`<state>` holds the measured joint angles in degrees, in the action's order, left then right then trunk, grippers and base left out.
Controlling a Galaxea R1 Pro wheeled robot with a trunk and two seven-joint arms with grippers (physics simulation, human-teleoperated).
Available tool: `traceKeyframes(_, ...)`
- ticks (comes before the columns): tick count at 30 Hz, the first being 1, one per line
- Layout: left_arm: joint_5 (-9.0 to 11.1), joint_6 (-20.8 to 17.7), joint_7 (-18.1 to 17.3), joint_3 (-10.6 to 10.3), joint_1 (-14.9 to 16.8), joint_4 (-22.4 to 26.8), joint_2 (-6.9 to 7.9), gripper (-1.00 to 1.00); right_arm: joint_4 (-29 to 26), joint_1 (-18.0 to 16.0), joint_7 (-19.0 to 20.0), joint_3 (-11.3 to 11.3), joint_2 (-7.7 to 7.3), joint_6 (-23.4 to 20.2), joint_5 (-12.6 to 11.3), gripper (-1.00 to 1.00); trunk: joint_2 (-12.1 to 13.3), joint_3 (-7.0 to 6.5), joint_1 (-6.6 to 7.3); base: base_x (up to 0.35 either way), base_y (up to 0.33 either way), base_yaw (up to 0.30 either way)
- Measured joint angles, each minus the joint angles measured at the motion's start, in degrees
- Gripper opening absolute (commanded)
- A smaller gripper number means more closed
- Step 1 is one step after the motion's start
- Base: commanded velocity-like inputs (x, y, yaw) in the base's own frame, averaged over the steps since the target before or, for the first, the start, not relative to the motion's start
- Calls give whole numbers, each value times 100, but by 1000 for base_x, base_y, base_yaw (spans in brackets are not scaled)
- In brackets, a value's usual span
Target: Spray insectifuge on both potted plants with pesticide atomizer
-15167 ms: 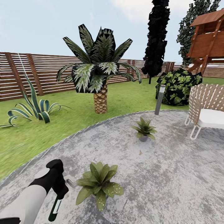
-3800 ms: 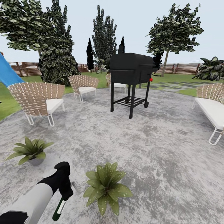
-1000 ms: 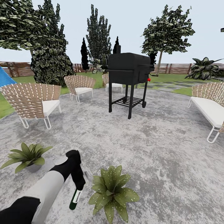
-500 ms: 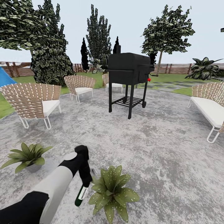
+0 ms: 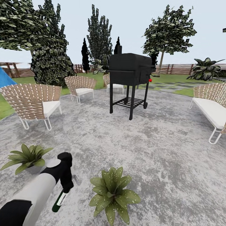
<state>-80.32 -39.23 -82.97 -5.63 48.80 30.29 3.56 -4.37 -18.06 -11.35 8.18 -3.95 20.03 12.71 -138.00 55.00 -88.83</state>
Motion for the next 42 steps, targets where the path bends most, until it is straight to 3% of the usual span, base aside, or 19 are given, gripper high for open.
traceKeyframes(2, 74, -2, 288, 10, -84, -25, 2, -100, 0, 0, 0, 9, 4, 3, -2, 100, 0, 0, 0, 0, 0, 0)
traceKeyframes(3, 311, -9, 506, 9, -176, -53, -6, -100, 0, 0, 0, 14, 5, 1, -5, 100, 0, 0, 0, 0, 0, 0)
traceKeyframes(4, 399, -9, 537, 8, -192, -49, -7, -100, 0, 0, 0, 15, 6, 1, -6, 100, 0, 0, 0, 0, -141, 0)
traceKeyframes(5, 653, -12, 576, 8, -212, -9, -30, -100, 0, 5, -2, 17, 0, 1, -5, 100, 0, -1, 0, 0, -206, 0)
traceKeyframes(6, 682, -10, 581, 5, -214, 1, -44, -100, 0, 4, -2, 15, -1, 1, -4, 100, 0, -1, 0, 0, -230, 0)
traceKeyframes(15, 716, -9, 584, 13, -216, 14, -83, -100, 0, 3, -2, 9, -2, 1, -4, 100, 0, -5, -2, -75, -249, 14)
traceKeyframes(26, 715, -10, 590, 22, -216, 22, -90, -100, 1, 0, -2, 6, 7, 1, -4, 100, 0, -61, -3, -255, -198, 196)
traceKeyframes(33, 1055, -12, 905, 13, -215, 15, -84, -100, 0, 0, -2, 8, 5, 1, -4, 100, 0, -63, -2, -261, -193, 39)
traceKeyframes(42, 1097, -7, 1027, 40, -215, -6, -50, -100, 0, 0, 0, 0, 7, -5, -4, 100, 0, -63, -3, -322, -33, 0)
